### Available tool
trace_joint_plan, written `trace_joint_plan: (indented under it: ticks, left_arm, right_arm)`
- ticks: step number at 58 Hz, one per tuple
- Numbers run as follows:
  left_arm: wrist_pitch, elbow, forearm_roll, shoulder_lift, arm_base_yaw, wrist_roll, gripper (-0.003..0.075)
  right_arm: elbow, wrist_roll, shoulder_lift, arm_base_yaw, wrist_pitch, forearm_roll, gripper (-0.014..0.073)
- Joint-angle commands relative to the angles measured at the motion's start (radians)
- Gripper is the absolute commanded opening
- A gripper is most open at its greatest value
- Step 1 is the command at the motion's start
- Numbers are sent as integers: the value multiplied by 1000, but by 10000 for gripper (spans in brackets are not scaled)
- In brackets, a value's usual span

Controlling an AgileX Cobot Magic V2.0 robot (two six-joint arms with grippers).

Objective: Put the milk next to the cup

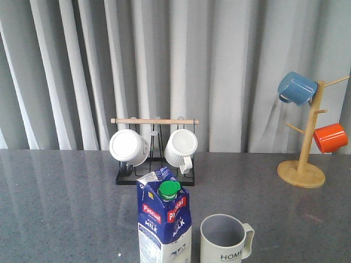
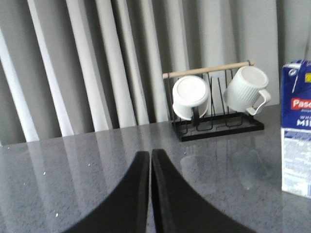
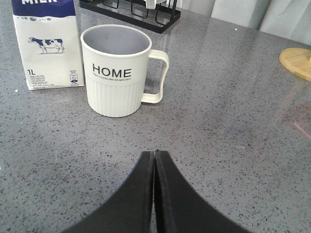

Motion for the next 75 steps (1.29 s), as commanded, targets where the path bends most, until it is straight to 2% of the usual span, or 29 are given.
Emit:
trace_joint_plan:
  ticks: [1,11,22,49,59,75]
  left_arm:
    - [-103,37,-3,-36,36,-22,-7]
    - [-121,100,-2,-128,109,-20,-7]
    - [-118,108,-2,-122,186,-19,-7]
    - [-146,103,0,-120,189,-23,-7]
    - [-140,105,132,-120,189,-152,-7]
    - [-141,105,129,-120,189,-171,-6]
  right_arm:
    - [-28,-5,1,-4,-63,7,-4]
    - [-28,-5,1,-4,-63,7,-4]
    - [-28,-5,1,-4,-63,7,-4]
    - [-28,-5,1,-4,-63,7,-4]
    - [-28,-5,1,-4,-63,7,-4]
    - [-28,-5,1,-4,-63,7,-4]
